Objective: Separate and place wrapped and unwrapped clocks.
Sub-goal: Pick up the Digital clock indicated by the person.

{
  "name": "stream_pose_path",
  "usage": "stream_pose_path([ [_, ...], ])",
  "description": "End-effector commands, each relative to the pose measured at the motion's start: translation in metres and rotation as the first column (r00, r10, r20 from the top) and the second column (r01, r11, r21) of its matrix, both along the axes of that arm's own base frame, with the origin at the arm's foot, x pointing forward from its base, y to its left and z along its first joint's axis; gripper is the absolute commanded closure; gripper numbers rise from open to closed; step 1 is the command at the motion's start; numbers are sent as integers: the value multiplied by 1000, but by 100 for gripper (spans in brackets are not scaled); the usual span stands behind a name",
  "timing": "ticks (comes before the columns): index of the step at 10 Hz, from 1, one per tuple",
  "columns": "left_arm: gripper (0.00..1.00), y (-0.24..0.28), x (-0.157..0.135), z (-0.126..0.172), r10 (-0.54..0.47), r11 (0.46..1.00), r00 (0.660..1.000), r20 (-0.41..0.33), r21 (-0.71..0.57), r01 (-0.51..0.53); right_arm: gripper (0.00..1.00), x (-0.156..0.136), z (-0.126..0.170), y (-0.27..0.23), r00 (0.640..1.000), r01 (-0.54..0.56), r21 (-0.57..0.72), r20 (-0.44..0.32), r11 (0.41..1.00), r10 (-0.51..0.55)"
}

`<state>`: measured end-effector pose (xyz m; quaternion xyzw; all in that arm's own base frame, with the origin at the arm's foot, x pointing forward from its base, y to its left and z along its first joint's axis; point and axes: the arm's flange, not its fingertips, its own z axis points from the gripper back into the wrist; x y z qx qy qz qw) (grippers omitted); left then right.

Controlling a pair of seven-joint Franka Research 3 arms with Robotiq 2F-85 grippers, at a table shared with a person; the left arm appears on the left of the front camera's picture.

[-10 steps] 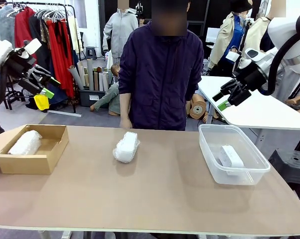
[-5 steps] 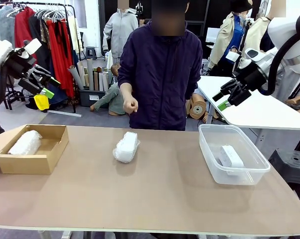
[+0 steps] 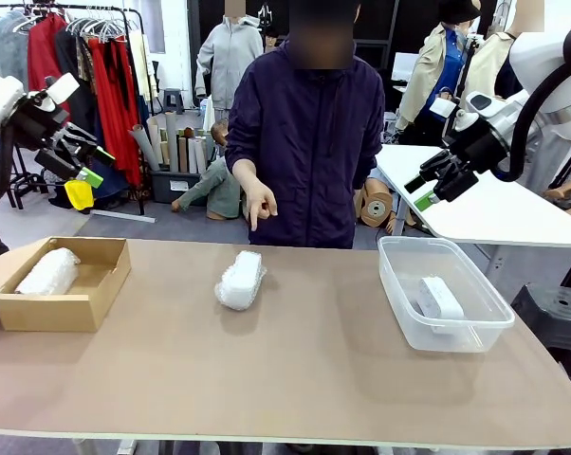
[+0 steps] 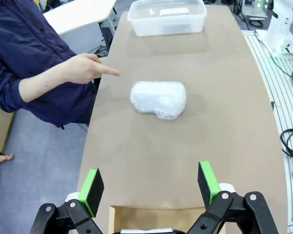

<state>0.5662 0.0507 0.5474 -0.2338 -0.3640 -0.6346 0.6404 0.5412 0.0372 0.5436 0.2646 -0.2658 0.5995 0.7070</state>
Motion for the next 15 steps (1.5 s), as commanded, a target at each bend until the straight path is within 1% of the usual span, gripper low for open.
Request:
stream_pose_path([
  [1, 0, 0, 0, 1, 3, 1000, 1000, 3, 0, -3, 0, 1, 3, 2, 1000, 12, 0, -5, 1000, -12],
  [8, 0, 0, 0, 0, 0, 1000, 1000, 0, 0, 0, 0, 1, 3, 2, 1000, 12, 0, -5, 1000, -12],
  [9, 0, -2, 8, -4, 60, 998, 996, -70, 10, -59, 0, 1, 3, 2, 1000, 12, 0, -5, 1000, -12],
  [10, 0, -14, 15, -3, 100, 994, 988, -115, 54, -94, 0, 1, 3, 2, 1000, 12, 0, -5, 1000, -12],
  [11, 0, -32, 24, -1, 164, 986, 972, -171, 69, -154, 0, 1, 3, 2, 1000, 12, 0, -5, 1000, -12],
  [12, 0, -50, 31, 3, 236, 971, 949, -211, 96, -221, 0, 1, 3, 2, 1000, 12, 0, -5, 1000, -12],
  [13, 0, -76, 41, 8, 314, 948, 922, -227, 123, -293, 0, 1, 3, 2, 1000, 12, 0, -5, 1000, -12],
  [14, 0, -99, 49, 14, 347, 937, 908, -234, 141, -321, 0, 1, 3, 2, 1000, 12, 0, -5, 1000, -12],
  [15, 0, -124, 57, 20, 367, 929, 893, -258, 151, -338, 0, 1, 3, 2, 1000, 12, 0, -5, 1000, -12],
])
